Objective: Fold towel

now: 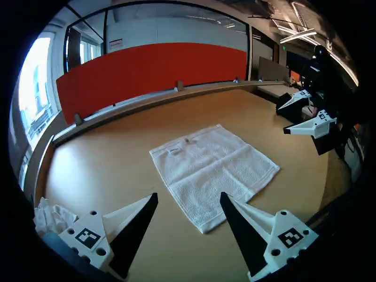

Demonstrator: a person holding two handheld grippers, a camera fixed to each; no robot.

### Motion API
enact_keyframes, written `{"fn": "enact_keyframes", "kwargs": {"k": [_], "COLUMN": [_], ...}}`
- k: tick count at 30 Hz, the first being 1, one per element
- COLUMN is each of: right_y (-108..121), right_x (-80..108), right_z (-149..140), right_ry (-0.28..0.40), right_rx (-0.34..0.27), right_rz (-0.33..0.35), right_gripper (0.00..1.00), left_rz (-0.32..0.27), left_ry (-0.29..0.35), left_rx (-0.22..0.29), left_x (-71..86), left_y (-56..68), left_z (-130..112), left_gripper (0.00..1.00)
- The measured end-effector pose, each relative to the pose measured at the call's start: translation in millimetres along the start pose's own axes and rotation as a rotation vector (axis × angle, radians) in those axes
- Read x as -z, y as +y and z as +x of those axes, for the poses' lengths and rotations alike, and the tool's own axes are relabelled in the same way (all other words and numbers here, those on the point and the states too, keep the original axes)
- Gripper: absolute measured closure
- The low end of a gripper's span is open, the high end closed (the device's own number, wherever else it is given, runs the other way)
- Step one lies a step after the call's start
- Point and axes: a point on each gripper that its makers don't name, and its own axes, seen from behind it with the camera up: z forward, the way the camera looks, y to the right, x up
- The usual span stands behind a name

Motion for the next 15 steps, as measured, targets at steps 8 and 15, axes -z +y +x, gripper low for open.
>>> {"fn": "enact_keyframes", "kwargs": {"k": [8, 15], "right_y": [-7.9, -17.8], "right_x": [-20.2, -32.5], "right_z": [-47.9, -84.6], "right_ry": [-0.08, -0.145], "right_rx": [-0.013, -0.02], "right_rz": [0.014, 0.037], "right_gripper": [0.0, 0.0], "left_rz": [-0.031, -0.068], "left_ry": [-0.077, -0.149], "left_rx": [-0.002, 0.009], "left_x": [-22.8, -41.1], "left_y": [10.2, 19.4], "left_z": [-38.4, -68.0], "left_gripper": [0.01, 0.02]}}
